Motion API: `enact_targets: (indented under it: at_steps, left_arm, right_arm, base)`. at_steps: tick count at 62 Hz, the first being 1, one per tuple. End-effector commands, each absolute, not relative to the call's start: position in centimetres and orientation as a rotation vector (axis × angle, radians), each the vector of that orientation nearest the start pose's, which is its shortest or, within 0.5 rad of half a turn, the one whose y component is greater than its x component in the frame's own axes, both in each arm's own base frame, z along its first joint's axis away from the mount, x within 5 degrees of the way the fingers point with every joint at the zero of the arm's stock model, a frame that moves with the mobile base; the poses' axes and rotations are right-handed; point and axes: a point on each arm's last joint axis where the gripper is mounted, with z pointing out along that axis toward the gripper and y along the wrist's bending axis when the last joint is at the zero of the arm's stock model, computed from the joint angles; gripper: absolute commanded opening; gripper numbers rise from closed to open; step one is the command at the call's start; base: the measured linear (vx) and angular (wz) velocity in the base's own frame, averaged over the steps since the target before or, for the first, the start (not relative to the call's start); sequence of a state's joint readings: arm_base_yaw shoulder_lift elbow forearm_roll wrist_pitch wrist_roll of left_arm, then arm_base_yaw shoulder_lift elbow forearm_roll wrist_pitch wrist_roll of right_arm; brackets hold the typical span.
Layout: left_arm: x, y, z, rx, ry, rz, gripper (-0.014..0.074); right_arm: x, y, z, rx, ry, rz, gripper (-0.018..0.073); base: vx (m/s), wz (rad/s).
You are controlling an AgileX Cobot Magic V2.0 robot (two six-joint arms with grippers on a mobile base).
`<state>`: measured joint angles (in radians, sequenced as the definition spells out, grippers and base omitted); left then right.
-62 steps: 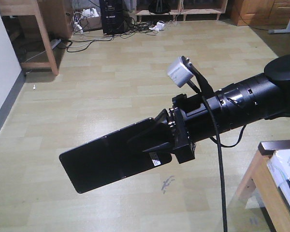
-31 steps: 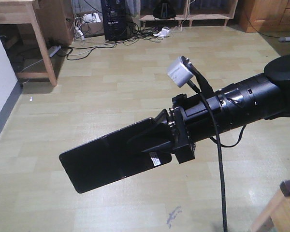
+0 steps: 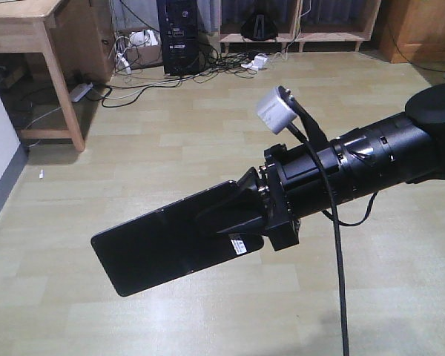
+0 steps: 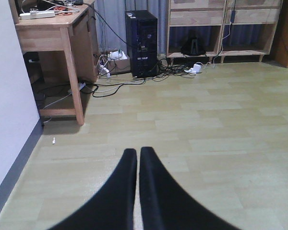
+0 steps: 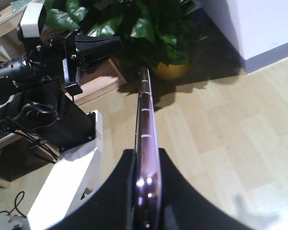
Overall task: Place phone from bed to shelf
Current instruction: 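Keep holding the phone while the base drives across the room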
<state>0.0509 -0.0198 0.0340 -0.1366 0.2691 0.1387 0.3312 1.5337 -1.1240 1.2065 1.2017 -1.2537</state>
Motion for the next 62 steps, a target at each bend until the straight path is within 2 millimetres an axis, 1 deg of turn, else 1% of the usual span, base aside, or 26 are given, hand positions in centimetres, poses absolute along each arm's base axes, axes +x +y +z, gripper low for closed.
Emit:
enact_targets:
  at_steps: [1, 62]
  left_arm:
    - [5.54, -0.02, 18.41, -0.023, 1.694, 0.003, 0.0001]
    - [5.54, -0.02, 18.41, -0.023, 1.694, 0.003, 0.0001]
  right_arm:
    - [24.01, 17.14, 33.69, -1.228, 1.812, 1.394, -0.0001]
    - [24.01, 17.14, 33.69, -1.228, 1.812, 1.394, -0.0001]
  base:
    - [0.38, 0.01]
    - [0.39, 0.01]
